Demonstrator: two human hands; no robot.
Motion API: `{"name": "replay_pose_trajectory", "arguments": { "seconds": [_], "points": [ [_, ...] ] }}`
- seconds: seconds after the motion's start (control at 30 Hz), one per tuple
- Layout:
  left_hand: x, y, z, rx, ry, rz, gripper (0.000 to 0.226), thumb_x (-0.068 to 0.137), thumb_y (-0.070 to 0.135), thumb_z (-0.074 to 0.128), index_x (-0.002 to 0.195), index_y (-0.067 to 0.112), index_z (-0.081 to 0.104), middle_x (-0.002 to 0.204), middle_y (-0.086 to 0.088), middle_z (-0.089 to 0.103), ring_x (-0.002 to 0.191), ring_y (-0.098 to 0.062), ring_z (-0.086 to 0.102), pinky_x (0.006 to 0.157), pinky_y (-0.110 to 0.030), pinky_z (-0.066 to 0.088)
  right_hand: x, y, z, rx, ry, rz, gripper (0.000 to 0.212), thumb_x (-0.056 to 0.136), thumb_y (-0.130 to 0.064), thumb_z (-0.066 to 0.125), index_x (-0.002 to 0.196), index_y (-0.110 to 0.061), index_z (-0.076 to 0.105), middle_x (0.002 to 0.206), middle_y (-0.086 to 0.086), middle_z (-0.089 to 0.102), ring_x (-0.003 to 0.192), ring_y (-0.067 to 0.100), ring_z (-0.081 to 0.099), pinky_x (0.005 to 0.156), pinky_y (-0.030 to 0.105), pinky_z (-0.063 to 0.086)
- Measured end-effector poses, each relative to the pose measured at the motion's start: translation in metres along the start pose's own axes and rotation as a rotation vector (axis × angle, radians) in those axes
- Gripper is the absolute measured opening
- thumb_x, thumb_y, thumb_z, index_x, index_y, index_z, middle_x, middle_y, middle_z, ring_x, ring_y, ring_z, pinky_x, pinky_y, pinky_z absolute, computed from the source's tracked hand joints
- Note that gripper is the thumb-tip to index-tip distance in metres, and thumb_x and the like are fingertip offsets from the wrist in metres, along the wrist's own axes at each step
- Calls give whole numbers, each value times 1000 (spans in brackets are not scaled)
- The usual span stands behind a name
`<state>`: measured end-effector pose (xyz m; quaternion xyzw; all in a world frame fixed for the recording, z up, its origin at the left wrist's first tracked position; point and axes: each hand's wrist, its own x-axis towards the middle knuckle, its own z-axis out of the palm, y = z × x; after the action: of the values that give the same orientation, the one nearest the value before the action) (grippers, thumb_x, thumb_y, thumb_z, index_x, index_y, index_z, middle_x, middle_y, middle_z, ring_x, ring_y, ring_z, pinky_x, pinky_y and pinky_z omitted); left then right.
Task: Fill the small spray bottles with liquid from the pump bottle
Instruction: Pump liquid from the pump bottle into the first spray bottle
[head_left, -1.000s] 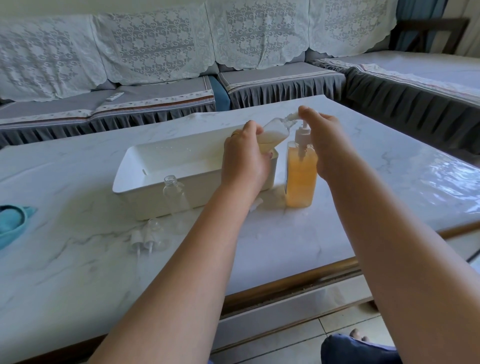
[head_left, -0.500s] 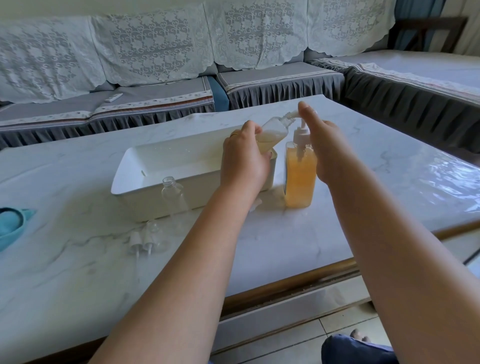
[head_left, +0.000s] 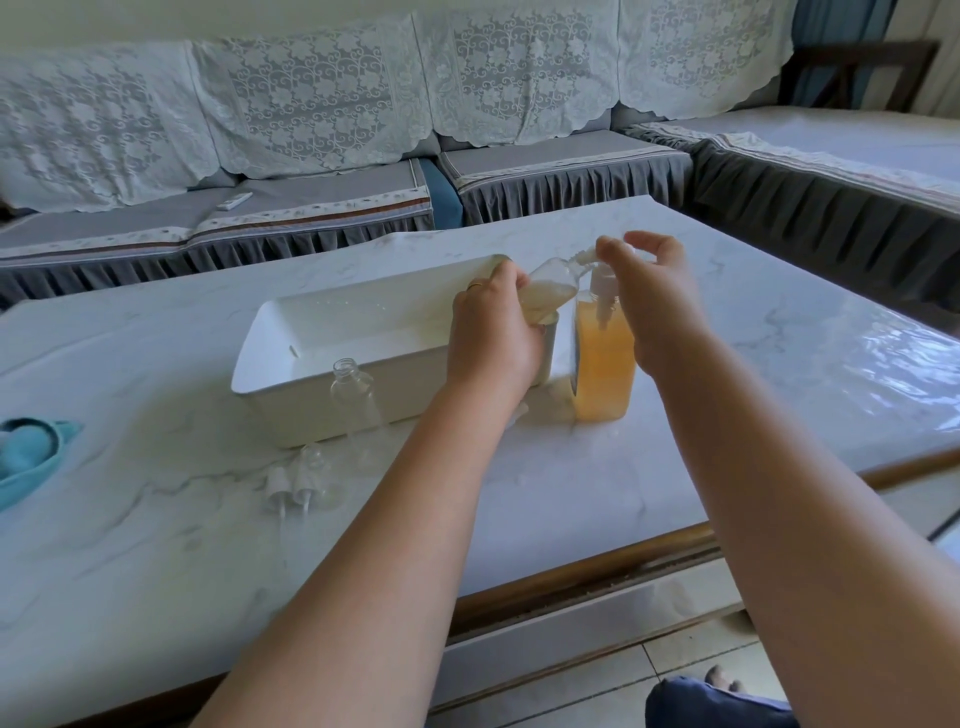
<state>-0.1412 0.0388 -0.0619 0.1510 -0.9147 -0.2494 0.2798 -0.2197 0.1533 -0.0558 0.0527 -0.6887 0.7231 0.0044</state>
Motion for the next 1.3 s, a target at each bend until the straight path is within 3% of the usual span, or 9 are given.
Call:
{"name": "replay_pose_trajectory", "arguments": {
  "seconds": [0.1,0.2,0.3,0.53,0.7,0.83,1.07,1.2,1.3],
  "points": [
    [0,1,1,-7,-2,-6,38,83,14,68,118,17,53,118,-6,60,109,-27,53,84,-31,44,3,-1,-1,22,-35,9,50,88,-42,66,126,-13,53,103,3,63,86,12,61,68,26,45],
    [2,4,-1,-35,19,-5,38,84,16,70,118,18,52,120,-5,60,111,-26,53,83,-29,42,1,-4,-1,-18,-60,40,51,90,-56,59,118,-13,56,93,-2,61,78,7,56,61,23,40],
    [3,5,-3,-47,30,-6,38,84,17,70,118,18,52,122,-4,60,112,-25,53,83,-29,41,2,-4,-2,-10,-59,54,62,88,-61,57,125,-11,56,93,-1,61,81,7,56,60,23,38],
    [3,4,-3,-45,31,0,39,84,17,70,119,17,52,124,-4,59,115,-24,52,85,-27,40,1,-7,-1,4,-57,71,52,90,-58,57,119,-15,55,92,1,61,73,8,54,57,21,39],
    [2,2,-2,-28,18,1,40,84,15,70,119,17,53,122,-5,59,111,-24,53,83,-27,42,3,-6,0,10,-20,41,56,89,-46,64,134,-14,51,111,4,62,90,13,60,63,25,43],
    [1,0,-2,2,-9,-8,41,84,10,66,121,17,52,121,-5,58,111,-25,52,83,-28,43,3,-2,3,-6,53,-19,50,90,-33,63,135,-22,46,120,4,59,85,9,59,59,22,42],
    [2,4,-5,-36,23,7,39,84,17,70,119,18,52,123,-4,59,112,-24,52,83,-27,40,4,-4,2,-11,-45,49,62,89,-58,58,129,-11,54,105,3,62,88,13,57,63,25,40],
    [2,5,-5,-39,27,3,40,85,17,70,120,18,52,124,-4,58,114,-23,52,82,-25,39,4,-4,0,-3,-56,42,62,88,-60,58,129,-13,57,98,3,62,82,12,58,65,24,44],
    [1,5,-4,-45,24,0,40,84,18,70,120,18,52,124,-4,58,114,-24,52,82,-25,39,4,-4,0,9,-48,49,64,88,-60,59,131,-13,55,103,4,62,83,11,57,63,23,43]
  ]
}}
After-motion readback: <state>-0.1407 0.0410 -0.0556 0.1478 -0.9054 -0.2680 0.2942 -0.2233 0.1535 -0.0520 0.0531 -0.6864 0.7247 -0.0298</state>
